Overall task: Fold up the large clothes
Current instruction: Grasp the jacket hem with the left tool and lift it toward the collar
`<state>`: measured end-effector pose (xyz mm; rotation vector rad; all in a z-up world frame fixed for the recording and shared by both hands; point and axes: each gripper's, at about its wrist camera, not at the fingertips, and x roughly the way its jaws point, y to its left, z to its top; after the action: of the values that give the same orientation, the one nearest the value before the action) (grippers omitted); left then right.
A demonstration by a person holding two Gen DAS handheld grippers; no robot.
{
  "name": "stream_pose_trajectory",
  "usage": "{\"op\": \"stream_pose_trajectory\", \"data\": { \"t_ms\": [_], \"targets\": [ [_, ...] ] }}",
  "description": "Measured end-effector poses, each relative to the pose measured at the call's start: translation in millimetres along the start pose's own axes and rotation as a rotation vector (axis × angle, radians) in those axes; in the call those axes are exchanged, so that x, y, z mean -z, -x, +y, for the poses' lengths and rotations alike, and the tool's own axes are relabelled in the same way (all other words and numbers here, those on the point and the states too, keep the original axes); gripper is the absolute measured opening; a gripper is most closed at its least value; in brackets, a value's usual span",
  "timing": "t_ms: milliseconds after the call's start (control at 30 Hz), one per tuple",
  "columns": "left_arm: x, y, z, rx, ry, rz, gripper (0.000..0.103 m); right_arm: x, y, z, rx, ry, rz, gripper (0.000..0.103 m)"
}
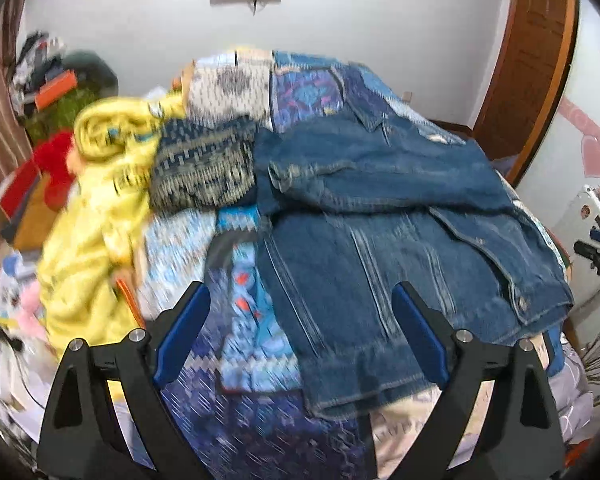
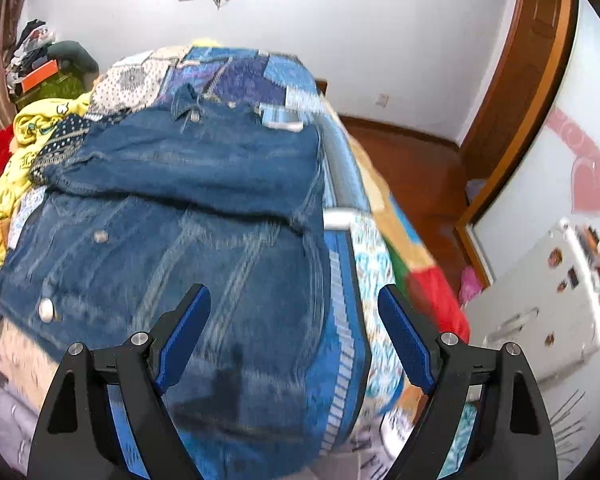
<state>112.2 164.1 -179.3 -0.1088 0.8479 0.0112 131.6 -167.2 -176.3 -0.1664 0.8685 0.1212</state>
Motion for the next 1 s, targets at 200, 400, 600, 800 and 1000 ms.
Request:
{"op": "stream_pose_trajectory", "data": {
  "t_ms": [200,400,600,800,1000],
  "targets": [
    [29.3,-30.2,7.0,0.053,0.141,0.124,0.092,33.4,-22.4,-13.5,-0.093,-0.111,0.137,0.084],
    [46.3,-53.8,13.5,0.14,0.282,0.2,0.092,48.8,-39.0,-23.9,-0.18,-0.232,0.202,0.084],
    [52.7,-78.6,8.1,0.246,0.36,0.269,0.088,50.6,-56.6,-36.0,-0.3,-0.341,0.234,0.083],
    [52.2,-79.4,3.1,0.279,0.377,0.249,0.075,52.0,-58.7,-33.5,-0.344,-0.359,0.237,0.082],
    [51.8,-70.7,5.6,0.293,0.37,0.232,0.053,52.9,-58.3,-35.4,-0.402,-0.377,0.223,0.06]
  ]
}}
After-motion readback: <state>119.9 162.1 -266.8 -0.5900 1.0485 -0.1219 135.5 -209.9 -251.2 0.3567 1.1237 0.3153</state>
